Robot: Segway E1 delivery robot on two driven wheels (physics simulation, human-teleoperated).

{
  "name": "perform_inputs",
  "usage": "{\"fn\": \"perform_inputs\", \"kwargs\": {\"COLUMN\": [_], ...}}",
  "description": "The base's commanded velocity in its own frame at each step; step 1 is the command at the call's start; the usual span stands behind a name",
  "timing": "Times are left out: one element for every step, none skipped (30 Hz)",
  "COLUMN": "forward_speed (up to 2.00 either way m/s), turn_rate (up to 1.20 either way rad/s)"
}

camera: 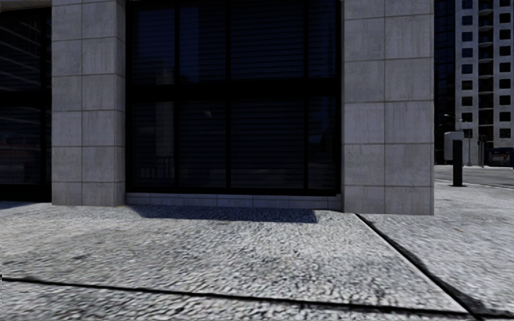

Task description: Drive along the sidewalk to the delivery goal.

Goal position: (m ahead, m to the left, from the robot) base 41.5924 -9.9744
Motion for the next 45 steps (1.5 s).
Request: {"fn": "perform_inputs", "kwargs": {"forward_speed": [1.28,1.28,1.28,1.28,1.28,1.28,1.28,1.28,1.28,1.28,1.28,1.28,1.28,1.28,1.28,1.28,1.28,1.28,1.28,1.28,1.28,1.28,1.28,1.28,1.28,1.28,1.28,1.28,1.28,1.28,1.28,1.28,1.28,1.28,1.28,1.28,1.28,1.36,1.36,1.44,1.49,1.55,1.60,1.67,1.67], "turn_rate": [-0.17,-0.35,-0.50,-0.50,-0.65,-0.77,-0.91,-0.91,-1.04,-1.15,-1.20,-1.20,-1.20,-1.20,-1.20,-1.20,-1.20,-1.20,-1.20,-1.20,-1.20,-1.20,-1.20,-1.20,-1.20,-1.20,-1.20,-1.20,-1.20,-1.19,-1.11,-1.11,-1.02,-0.97,-0.96,-0.89,-0.75,-0.23,-0.23,-0.05,0.00,0.00,0.00,0.00,0.00]}}
